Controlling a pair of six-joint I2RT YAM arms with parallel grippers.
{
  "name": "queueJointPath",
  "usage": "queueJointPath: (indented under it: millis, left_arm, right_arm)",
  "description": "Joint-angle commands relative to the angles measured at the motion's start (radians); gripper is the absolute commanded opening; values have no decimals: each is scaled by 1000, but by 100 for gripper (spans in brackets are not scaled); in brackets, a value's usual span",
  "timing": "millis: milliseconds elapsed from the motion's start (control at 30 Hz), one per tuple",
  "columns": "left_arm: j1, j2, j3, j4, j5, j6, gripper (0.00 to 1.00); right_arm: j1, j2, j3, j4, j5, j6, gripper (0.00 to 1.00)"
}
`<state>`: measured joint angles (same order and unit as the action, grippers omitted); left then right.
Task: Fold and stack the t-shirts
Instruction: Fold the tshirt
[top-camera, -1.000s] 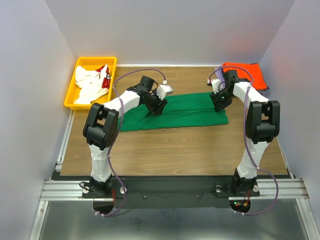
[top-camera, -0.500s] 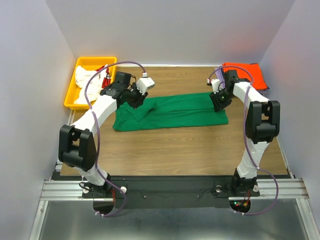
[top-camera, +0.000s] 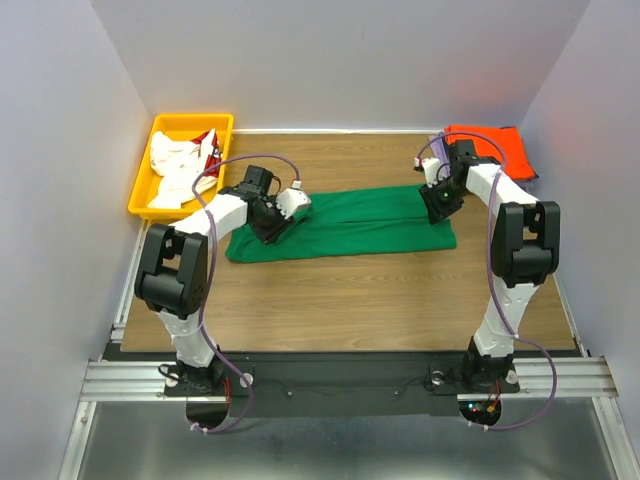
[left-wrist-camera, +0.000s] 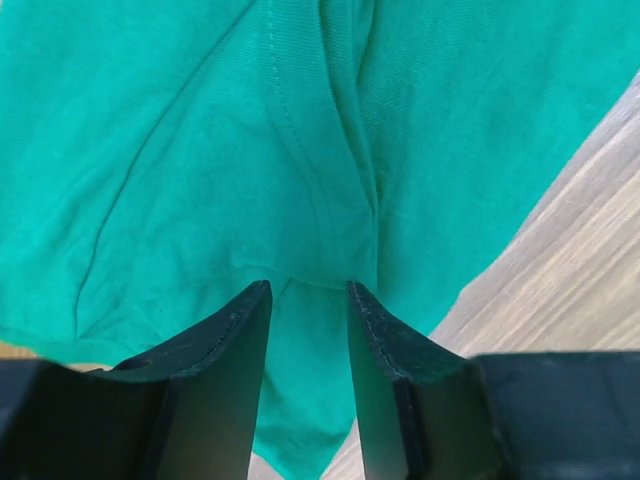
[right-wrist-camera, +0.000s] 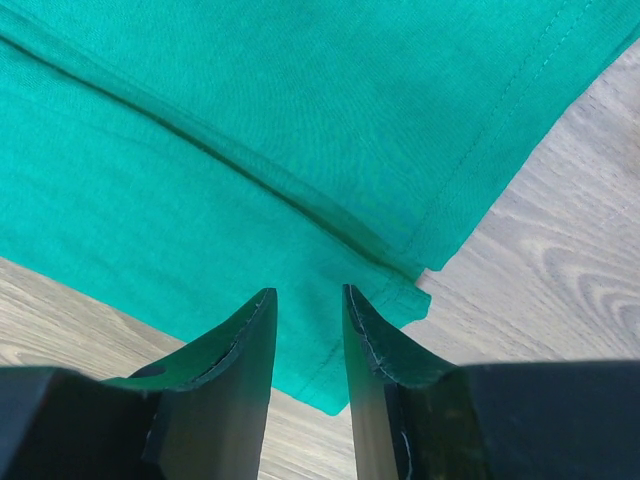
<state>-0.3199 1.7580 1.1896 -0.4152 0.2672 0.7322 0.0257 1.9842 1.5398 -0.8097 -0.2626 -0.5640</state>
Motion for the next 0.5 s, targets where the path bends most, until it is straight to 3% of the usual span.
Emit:
queueJointPath:
  millis: [0,467]
  left_arm:
    - [-10,21,53,-17,4,39,49]
    - [-15,46,93,-102,89,73,55]
  right_arm:
    - [-7,-36,-4,7,-1,3,38]
    - [-7,-25,-7,7,6,-5,38]
